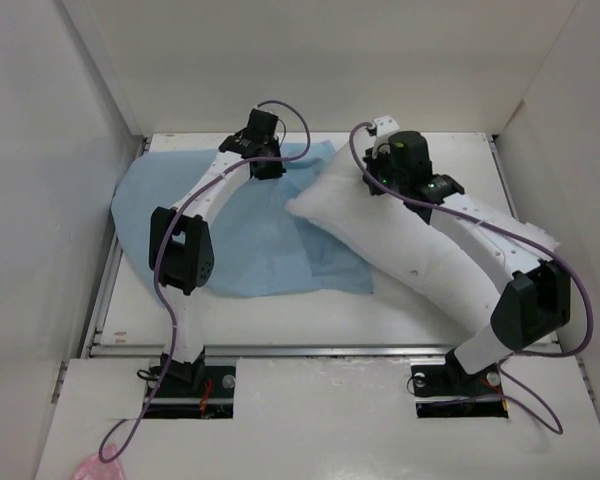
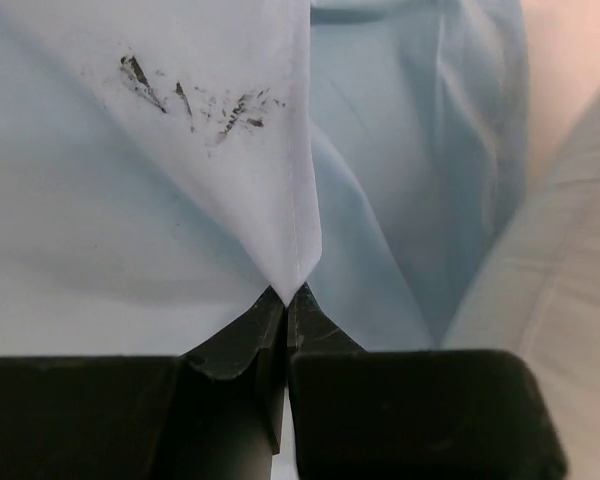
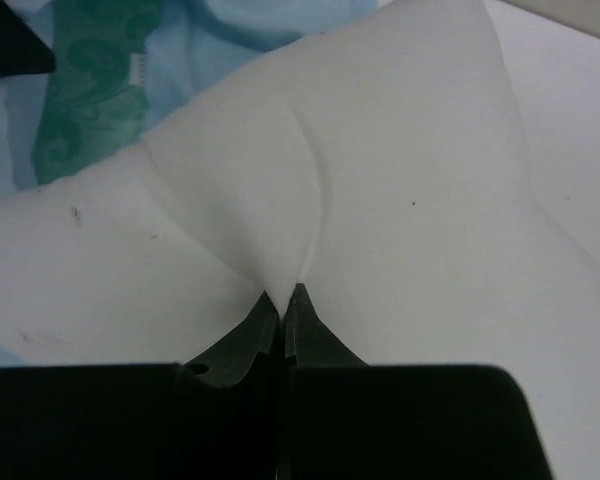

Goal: Put the pillow into the pillowcase

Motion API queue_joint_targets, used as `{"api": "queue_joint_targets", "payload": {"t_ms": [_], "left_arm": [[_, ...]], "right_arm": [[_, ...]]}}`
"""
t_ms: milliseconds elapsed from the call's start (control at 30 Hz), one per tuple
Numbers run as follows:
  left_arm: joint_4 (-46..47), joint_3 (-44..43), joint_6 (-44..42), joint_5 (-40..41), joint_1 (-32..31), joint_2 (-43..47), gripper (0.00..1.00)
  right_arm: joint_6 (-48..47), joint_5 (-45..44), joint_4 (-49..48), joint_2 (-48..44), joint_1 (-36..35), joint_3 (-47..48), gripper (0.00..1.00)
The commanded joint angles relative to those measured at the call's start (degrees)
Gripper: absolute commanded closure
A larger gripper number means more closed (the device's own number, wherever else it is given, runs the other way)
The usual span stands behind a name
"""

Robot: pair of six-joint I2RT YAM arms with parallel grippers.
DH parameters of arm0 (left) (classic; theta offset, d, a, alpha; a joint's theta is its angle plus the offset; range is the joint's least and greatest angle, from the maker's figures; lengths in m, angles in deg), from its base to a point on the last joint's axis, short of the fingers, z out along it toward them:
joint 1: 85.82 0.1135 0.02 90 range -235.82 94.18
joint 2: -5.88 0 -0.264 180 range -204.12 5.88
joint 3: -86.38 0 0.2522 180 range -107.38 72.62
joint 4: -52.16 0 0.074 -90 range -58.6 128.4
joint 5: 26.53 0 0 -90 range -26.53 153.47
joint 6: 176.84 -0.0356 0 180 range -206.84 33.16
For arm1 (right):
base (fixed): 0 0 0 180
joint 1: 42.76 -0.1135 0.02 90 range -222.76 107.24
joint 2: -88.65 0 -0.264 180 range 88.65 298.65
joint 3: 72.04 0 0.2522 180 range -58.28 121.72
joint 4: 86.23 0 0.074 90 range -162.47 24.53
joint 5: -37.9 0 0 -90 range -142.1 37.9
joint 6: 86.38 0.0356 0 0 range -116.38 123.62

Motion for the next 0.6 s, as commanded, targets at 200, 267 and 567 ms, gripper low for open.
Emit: {"api": "queue_joint_targets", "payload": {"t_ms": [200, 267, 567], "left_arm": [[0.8, 8.8, -1.6, -2.5, -2.3, 13.2, 1.00], [0.3, 9.6, -1.0, -0.8, -2.3, 14.6, 1.00], [-0.2, 8.0, -0.4, -2.0, -2.3, 16.0, 1.00]], "right_arm": [[1.3, -11.1, -5.6, 1.9, -4.8, 6.0, 1.00], [1.3, -12.6, -5.6, 2.6, -4.8, 6.1, 1.00], [-0.8, -14.7, -6.2, 5.5, -5.9, 9.4, 1.00]]}}
